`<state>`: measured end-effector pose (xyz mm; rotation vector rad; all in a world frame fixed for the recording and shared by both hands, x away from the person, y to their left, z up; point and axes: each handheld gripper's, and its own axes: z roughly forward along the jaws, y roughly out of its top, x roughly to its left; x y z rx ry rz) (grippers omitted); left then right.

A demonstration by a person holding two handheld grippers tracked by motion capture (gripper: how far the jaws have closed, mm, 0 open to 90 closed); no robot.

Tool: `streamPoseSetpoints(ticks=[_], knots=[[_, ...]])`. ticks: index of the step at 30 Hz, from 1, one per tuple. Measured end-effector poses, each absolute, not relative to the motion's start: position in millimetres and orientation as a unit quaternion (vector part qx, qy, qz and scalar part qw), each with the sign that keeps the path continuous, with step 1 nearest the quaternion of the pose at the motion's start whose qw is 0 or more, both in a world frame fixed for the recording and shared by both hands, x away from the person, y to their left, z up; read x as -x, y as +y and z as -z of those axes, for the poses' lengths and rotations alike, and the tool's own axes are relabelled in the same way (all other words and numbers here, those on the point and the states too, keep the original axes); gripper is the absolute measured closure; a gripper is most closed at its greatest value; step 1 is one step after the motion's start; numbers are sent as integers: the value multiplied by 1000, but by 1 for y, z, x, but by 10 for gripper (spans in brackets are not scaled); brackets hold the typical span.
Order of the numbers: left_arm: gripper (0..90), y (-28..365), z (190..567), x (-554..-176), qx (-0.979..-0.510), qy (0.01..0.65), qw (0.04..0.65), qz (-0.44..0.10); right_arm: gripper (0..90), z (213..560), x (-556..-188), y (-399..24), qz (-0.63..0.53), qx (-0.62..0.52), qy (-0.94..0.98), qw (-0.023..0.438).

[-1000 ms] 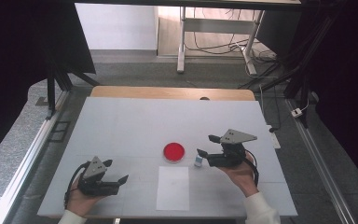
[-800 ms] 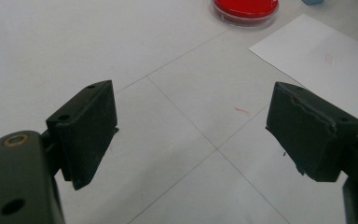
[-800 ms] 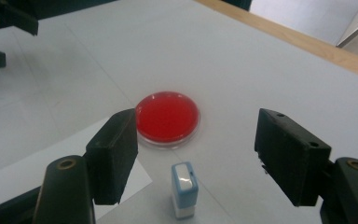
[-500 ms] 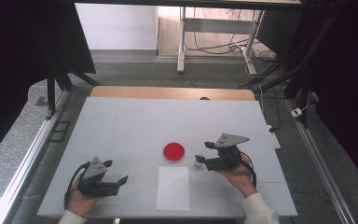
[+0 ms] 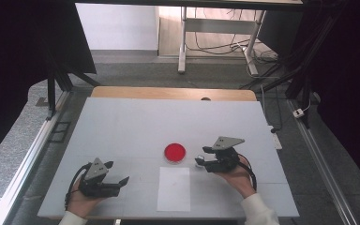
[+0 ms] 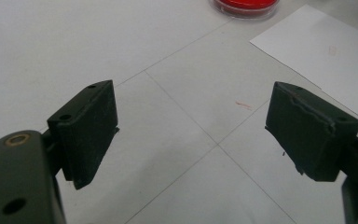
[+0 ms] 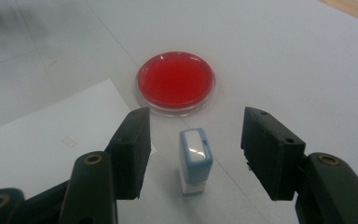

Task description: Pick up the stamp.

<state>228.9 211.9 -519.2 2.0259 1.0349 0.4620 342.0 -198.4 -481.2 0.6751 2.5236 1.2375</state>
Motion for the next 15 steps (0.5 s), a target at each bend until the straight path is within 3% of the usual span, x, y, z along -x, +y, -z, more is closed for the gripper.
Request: streamPoseSetpoints(ticks=[15], knots=[[171,212,521,-229,-803,408,394,-183,581,492,-343,-193,-400,-223,880,127]])
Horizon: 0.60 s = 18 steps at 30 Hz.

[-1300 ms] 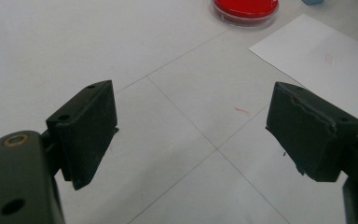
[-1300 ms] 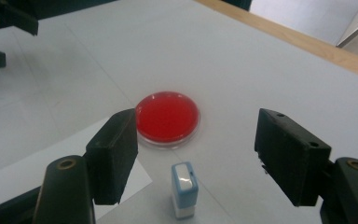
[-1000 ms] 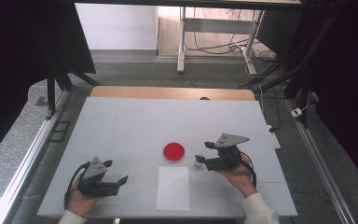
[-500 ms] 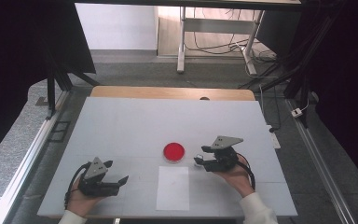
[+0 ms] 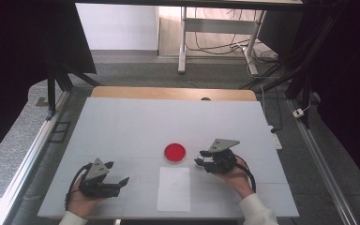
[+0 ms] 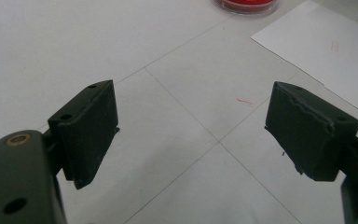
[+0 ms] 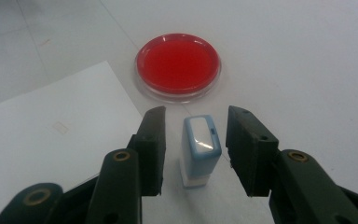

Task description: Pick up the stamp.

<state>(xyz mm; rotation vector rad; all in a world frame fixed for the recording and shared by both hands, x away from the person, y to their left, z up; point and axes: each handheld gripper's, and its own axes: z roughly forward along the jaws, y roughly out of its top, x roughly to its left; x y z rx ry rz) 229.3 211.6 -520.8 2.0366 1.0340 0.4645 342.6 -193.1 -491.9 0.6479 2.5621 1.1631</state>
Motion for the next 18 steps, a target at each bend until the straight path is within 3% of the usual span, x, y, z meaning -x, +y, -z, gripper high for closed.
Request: streamPoseSetpoints(ticks=[11,18], knots=[[173,212,522,-230,-805,407,391,-182,723,496,-344,-194,-391,-217,884,136],[174,212,522,-230,-804,409,391,-182,744,495,-342,-192,-391,-206,886,140]])
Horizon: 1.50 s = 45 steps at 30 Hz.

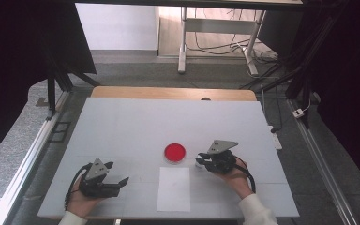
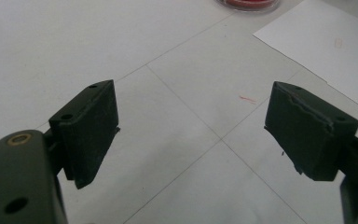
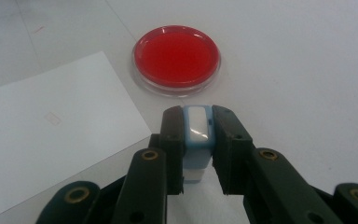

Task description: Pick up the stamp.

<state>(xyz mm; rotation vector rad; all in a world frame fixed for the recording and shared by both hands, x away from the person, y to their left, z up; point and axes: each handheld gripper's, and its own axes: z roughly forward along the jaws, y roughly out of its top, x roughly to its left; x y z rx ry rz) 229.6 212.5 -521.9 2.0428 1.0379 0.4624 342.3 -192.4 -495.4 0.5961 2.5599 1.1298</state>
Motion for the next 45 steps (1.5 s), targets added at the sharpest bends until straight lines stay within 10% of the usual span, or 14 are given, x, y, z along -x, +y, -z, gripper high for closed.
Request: streamPoseSetpoints(ticks=[45], knots=[[177,208,523,-228,-805,403,389,-194,746,459,-324,-196,-507,-253,810,151]])
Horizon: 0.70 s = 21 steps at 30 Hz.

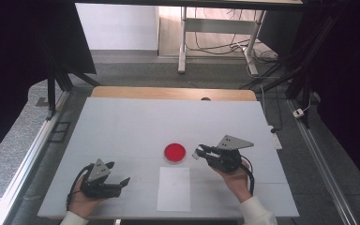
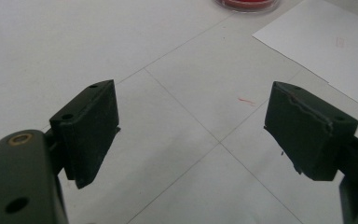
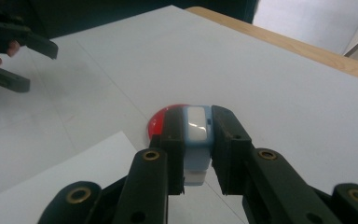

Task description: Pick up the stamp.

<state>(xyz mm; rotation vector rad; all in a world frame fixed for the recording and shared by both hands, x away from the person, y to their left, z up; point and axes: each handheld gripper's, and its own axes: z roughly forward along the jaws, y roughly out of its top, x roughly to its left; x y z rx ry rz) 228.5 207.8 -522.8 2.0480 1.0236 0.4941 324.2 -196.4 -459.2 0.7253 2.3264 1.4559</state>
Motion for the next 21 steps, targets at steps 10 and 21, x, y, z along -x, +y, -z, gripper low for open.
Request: streamPoseSetpoints(ticks=[10,21], knots=[[177,207,524,-230,-806,402,389,-194,747,451,-316,-191,-530,-253,795,152],[177,204,524,-232,-808,399,389,-194,747,451,-310,-186,-544,-253,786,150]])
